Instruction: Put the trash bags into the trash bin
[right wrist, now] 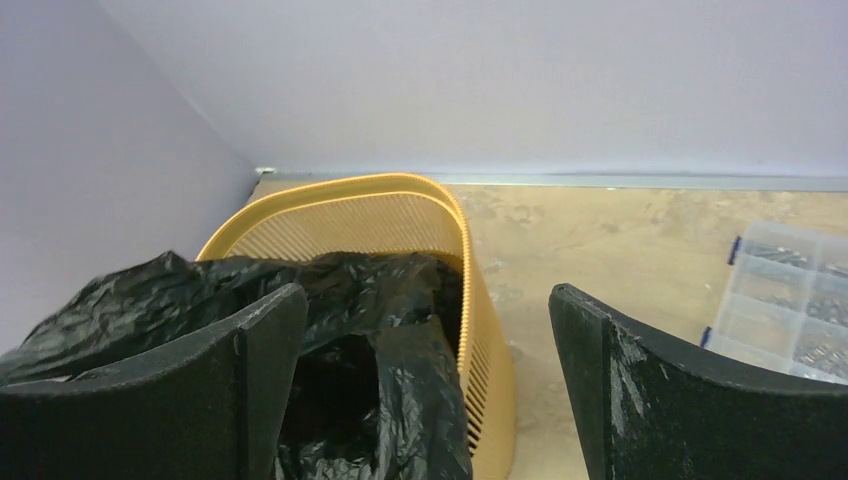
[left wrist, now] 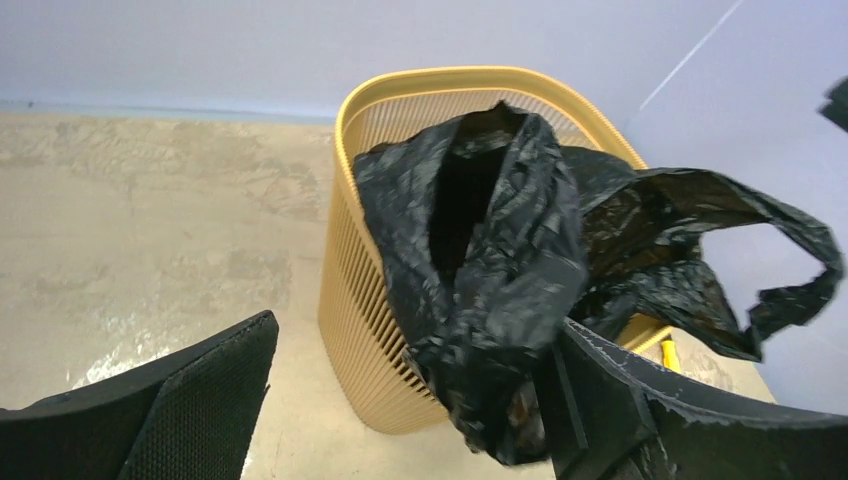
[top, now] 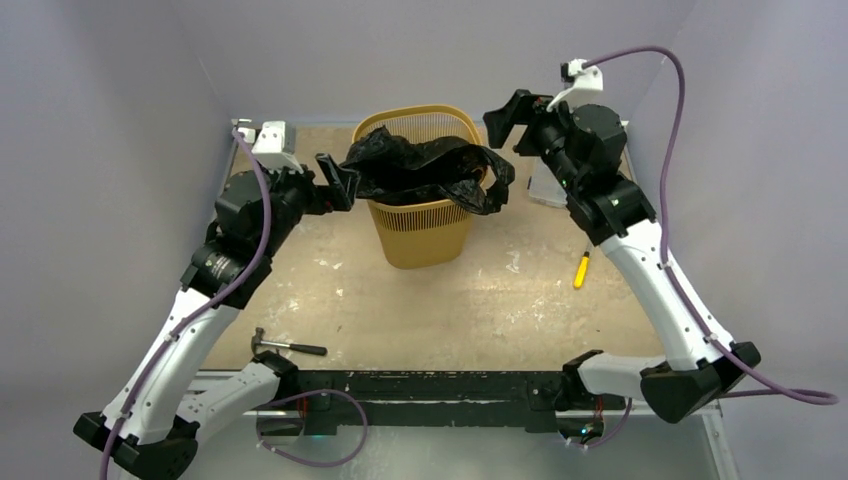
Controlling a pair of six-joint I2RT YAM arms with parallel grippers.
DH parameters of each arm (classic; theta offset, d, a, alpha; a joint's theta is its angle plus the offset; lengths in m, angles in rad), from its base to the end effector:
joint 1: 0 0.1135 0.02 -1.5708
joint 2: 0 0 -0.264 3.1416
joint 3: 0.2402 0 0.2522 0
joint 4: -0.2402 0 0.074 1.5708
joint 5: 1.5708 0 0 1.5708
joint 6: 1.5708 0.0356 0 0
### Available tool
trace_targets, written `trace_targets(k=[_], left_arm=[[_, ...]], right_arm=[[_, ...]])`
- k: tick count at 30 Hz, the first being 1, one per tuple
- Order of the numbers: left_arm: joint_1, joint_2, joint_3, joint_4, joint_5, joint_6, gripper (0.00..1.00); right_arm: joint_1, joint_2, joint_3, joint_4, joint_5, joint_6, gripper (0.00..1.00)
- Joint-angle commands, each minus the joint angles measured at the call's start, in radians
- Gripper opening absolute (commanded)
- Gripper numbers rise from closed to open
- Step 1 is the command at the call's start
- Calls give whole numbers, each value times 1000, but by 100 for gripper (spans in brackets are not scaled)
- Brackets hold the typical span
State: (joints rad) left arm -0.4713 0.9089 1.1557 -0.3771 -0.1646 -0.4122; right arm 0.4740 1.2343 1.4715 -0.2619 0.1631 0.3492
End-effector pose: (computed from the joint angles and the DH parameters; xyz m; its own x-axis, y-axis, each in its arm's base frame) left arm 0.1709 -0.0805 0.4256 -0.2275 -0.3276 -0.9170 0.2314 0.8965 -0.3777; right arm 0.2392 0.1162 0.4759 -0.1253 0.3152 -0.9407 -0.2800 0.8984 0.3383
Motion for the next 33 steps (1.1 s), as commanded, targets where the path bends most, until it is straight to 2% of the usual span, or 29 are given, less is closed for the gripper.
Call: trace_targets(k=[1, 6, 9, 13, 15, 18, 20, 23, 26, 33], left_arm=[[2, 27, 115, -74, 84, 67, 93], [0, 60, 139, -185, 81, 93, 93], [1, 64, 125, -232, 94, 74, 92], [0, -1, 93, -187, 156, 59, 92], [1, -13, 115, -173, 234, 72, 92], [1, 16, 189, -213, 261, 113, 93], [1, 37, 217, -239, 251, 131, 93], [1, 48, 231, -253, 234, 140, 93], [1, 36, 228, -228, 202, 134, 93], [0, 14, 241, -158, 99, 117, 93]], right_arm=[[-22, 47, 81, -12, -214, -3, 94], [-51, 178, 182, -81, -271, 12, 93], [-53, 247, 233, -107, -254, -11, 91], [-58, 325, 297, -132, -254, -66, 88], [-60, 358, 321, -139, -257, -87, 88], [-61, 421, 356, -155, -249, -90, 85], [-61, 446, 365, -156, -249, -92, 82], [-61, 440, 324, -97, -173, -103, 78], [-62, 424, 269, -59, -166, -118, 68], [-61, 435, 265, -97, -117, -166, 53]])
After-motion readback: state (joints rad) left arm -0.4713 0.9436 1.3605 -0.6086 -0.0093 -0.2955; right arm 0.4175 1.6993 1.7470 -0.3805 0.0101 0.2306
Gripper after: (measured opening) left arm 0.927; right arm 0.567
